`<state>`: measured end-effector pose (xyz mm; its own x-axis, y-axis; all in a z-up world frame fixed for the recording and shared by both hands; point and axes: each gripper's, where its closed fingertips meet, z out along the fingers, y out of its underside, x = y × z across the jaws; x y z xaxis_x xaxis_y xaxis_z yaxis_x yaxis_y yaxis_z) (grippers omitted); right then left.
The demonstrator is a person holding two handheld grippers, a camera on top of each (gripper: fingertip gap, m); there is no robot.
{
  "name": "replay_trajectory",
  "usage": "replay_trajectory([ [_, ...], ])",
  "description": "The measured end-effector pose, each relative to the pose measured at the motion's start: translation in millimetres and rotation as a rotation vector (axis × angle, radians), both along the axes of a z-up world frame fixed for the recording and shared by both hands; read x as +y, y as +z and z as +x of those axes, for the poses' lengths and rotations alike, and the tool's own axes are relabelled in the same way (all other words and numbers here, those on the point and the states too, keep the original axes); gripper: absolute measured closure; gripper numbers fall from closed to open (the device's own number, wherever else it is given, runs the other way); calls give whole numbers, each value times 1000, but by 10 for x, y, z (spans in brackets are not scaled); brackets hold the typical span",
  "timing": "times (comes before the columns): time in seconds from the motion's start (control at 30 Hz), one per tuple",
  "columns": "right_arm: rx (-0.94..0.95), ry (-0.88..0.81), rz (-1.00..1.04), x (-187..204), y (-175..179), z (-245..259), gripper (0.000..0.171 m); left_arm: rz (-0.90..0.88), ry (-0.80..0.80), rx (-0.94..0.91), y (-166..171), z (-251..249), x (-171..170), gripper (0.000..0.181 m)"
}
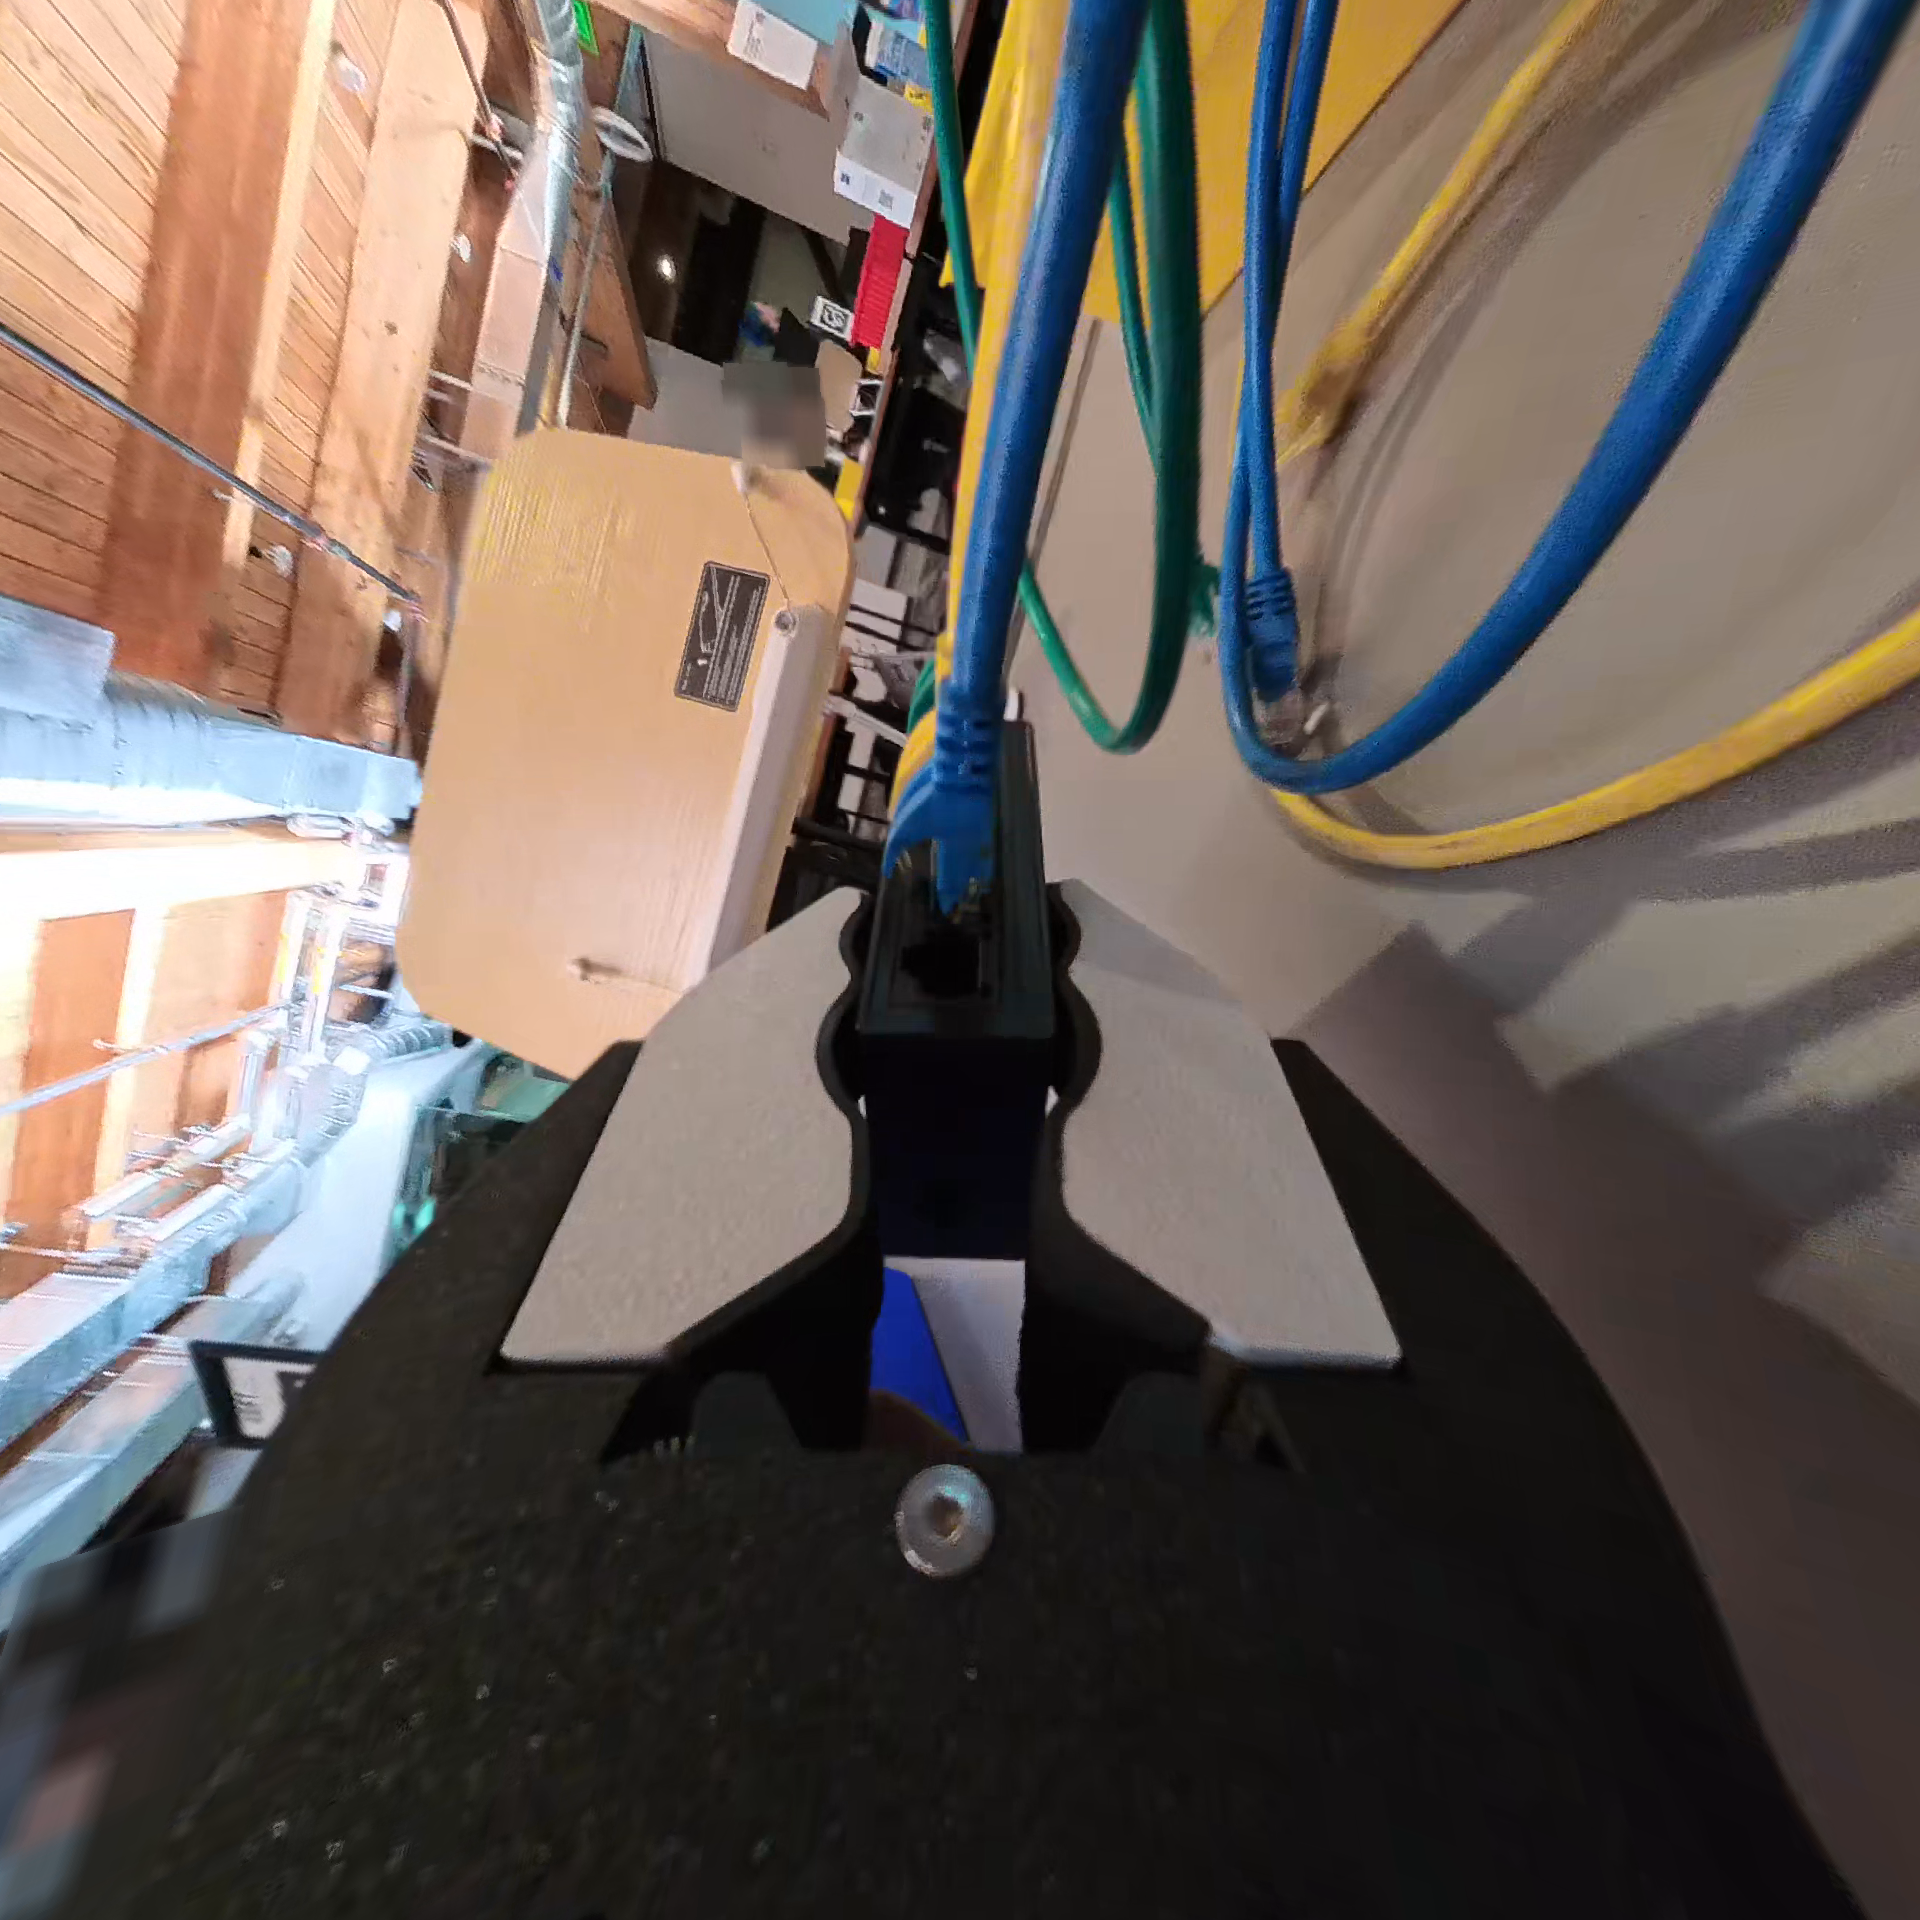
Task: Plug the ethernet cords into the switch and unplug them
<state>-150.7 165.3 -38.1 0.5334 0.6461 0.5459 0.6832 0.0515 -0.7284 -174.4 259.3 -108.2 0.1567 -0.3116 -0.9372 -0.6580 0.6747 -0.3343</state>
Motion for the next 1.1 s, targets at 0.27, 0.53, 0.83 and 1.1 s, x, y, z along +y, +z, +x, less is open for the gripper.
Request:
replay_trajectory([
  [0.27, -469, 19, 175, 409, -617, -163, 142, 128, -82, 19, -51, 139, -116, 152],
  [0.53, -486, 92, 170, 459, -758, -287, 150, 153, -84, 39, -111, 99, -105, 152],
  [0.83, -498, 98, 204, 481, -796, -310, 149, 174, -81, 55, -125, 84, -119, 152],
  [1.1, -480, 76, 200, 523, -786, -346, 150, 220, -52, 50, -74, 45, -93, 152],
])
